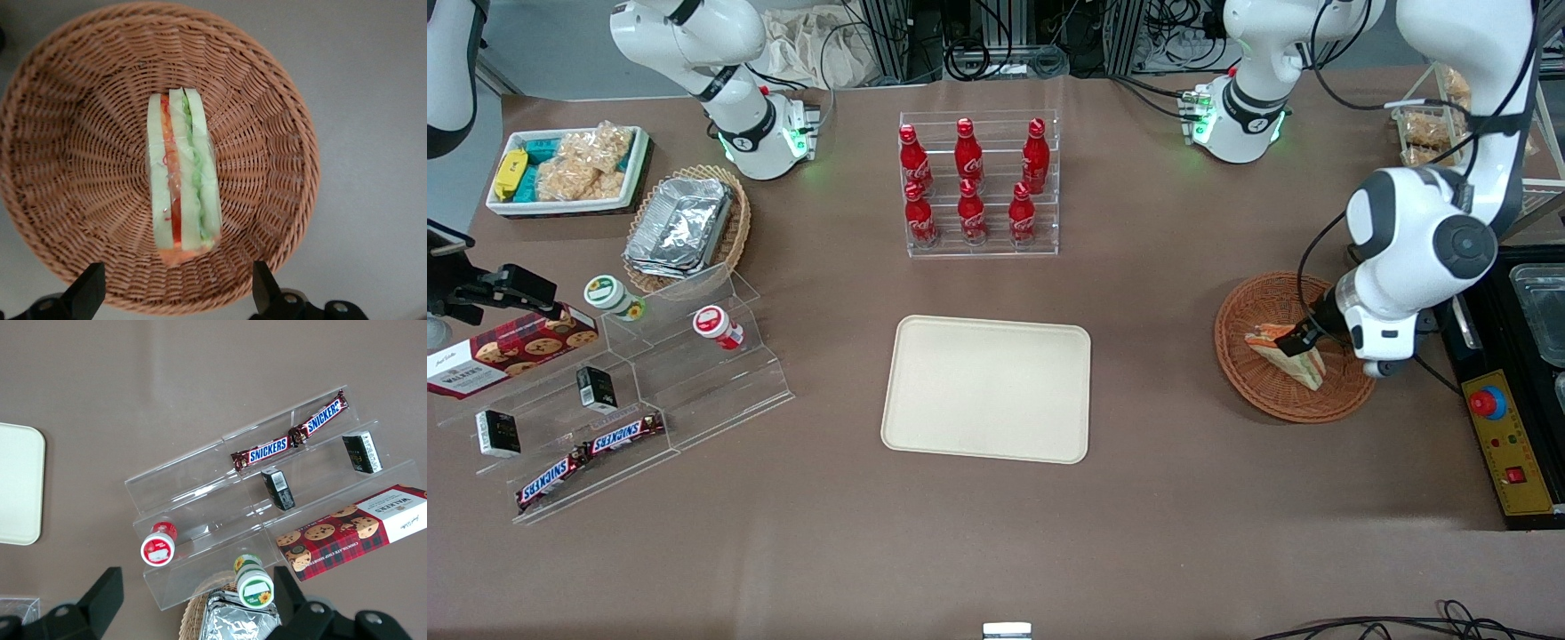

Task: Place sandwich from basket to tray
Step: 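Lower the left gripper and close it on the wrapped sandwich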

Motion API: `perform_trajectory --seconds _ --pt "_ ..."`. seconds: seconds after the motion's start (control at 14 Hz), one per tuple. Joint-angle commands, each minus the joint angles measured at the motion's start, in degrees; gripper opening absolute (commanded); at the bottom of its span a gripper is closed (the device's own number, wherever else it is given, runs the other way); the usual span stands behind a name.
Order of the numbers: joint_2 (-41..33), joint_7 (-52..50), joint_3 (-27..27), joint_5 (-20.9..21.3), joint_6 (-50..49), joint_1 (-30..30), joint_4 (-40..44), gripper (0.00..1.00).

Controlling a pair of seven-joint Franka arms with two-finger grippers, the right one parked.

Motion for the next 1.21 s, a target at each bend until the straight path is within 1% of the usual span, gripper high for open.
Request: perform_trajectory --seconds 0.0,0.14,0.21,0.36,0.71,0.79,0.86,0.93,1.0,1.14 --pt "3.4 -1.4 -0.3 1.3 2.9 0.3 0.3 0.99" --pt "4.9 -1.4 1.0 1.3 4.4 0.2 0.3 0.98" --pt "5.4 -1.4 1.4 1.4 4.9 0.2 0.4 0.95" --pt "6.3 -1.4 1.6 1.3 5.9 0.2 0.4 0.84" --pt "7.3 -1.4 1.6 1.4 6.5 0.2 0.5 0.32" --pt "6.6 -1.2 1.7 1.4 6.4 0.2 0.6 0.21" --pt "4.8 -0.6 1.7 1.4 5.7 0.3 0.6 0.14" --pt "2.4 0.4 1.6 1.8 4.1 0.2 0.7 0.07" --pt "0.1 3.6 1.6 1.9 0.2 0.2 1.6 0.00" --pt "-2.7 11.1 1.2 1.5 -9.6 -0.2 6.0 0.00"
